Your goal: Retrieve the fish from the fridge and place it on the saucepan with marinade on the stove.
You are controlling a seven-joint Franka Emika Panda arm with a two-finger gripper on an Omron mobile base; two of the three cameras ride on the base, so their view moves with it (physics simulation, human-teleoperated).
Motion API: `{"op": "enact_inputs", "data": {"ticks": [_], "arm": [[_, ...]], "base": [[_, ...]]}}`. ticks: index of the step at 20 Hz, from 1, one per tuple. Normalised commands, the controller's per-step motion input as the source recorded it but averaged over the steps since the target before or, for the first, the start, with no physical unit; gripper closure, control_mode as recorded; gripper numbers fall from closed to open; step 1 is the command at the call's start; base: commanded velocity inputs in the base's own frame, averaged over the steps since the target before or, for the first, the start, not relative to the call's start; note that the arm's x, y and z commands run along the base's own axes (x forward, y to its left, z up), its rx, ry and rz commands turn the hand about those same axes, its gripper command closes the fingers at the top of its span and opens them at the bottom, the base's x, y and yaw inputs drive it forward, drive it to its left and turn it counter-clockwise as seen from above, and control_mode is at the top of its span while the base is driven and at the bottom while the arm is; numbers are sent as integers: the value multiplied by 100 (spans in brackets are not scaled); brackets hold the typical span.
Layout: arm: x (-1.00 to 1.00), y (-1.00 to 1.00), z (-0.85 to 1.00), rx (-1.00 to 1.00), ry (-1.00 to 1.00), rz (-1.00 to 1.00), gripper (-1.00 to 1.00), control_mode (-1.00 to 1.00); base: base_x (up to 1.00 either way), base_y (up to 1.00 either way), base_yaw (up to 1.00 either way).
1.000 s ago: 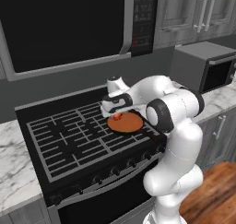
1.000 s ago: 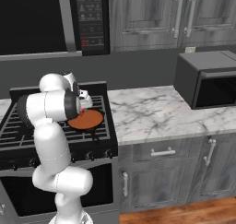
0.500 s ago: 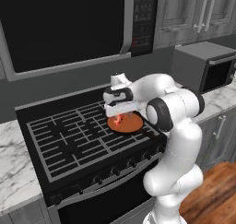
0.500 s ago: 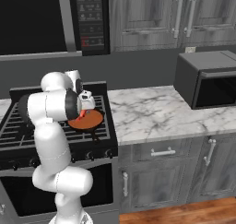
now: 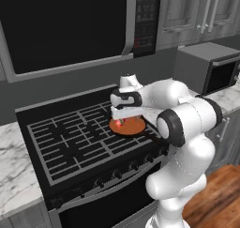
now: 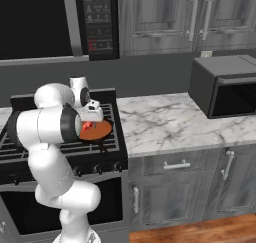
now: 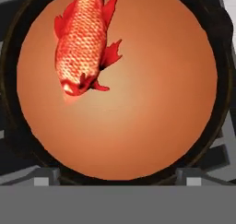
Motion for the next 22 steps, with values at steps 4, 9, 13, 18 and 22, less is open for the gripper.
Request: {"op": "enact_inputs", "data": {"ticks": [4, 9, 13, 18, 22], "arm": [[-59, -13, 35, 1, -6, 0, -100, -100], [-57, -12, 56, 0, 0, 0, -100, -100], [-59, -14, 32, 0, 0, -1, -100, -100], [-74, -21, 0, 0, 0, -1, -100, -100], [-97, -25, 13, 1, 0, 0, -100, -100]], "base": [[0, 0, 0], [0, 0, 0], [0, 0, 0], [0, 0, 0], [0, 0, 0]]}}
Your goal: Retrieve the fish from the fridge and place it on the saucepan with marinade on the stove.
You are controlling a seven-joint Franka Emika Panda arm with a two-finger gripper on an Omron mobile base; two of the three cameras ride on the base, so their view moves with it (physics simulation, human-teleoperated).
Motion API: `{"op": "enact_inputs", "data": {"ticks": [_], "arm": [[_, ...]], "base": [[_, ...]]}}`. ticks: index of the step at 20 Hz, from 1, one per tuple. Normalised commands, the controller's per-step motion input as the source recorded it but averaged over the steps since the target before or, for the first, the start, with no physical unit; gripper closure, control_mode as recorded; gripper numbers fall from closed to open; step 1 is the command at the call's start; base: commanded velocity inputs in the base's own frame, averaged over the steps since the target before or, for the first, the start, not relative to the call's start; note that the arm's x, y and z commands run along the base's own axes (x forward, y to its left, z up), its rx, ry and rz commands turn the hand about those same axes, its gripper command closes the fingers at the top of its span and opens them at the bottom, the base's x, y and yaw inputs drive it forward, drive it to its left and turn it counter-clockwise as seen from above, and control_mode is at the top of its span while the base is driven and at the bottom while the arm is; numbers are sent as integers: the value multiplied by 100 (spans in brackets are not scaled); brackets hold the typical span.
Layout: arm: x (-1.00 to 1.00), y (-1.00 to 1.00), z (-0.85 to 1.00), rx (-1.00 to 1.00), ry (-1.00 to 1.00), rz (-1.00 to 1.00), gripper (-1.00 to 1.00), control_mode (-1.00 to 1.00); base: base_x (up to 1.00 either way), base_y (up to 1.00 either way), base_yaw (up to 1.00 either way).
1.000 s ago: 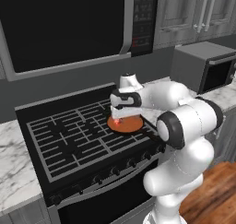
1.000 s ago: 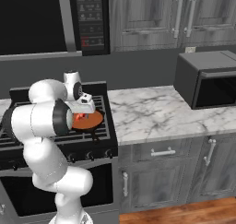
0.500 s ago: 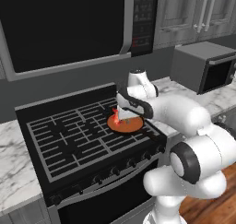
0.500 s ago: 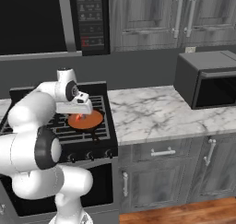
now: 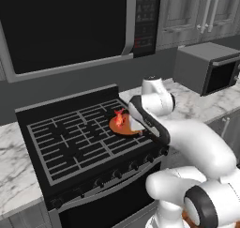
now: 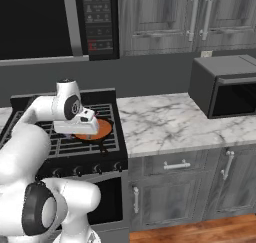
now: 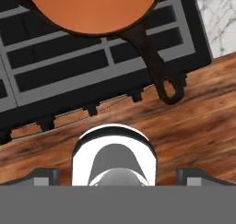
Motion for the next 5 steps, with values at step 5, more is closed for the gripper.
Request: {"op": "enact_inputs", "data": {"ticks": [5], "arm": [[-88, -28, 15, 1, 0, 0, -100, -100]], "base": [[0, 0, 0]]}}
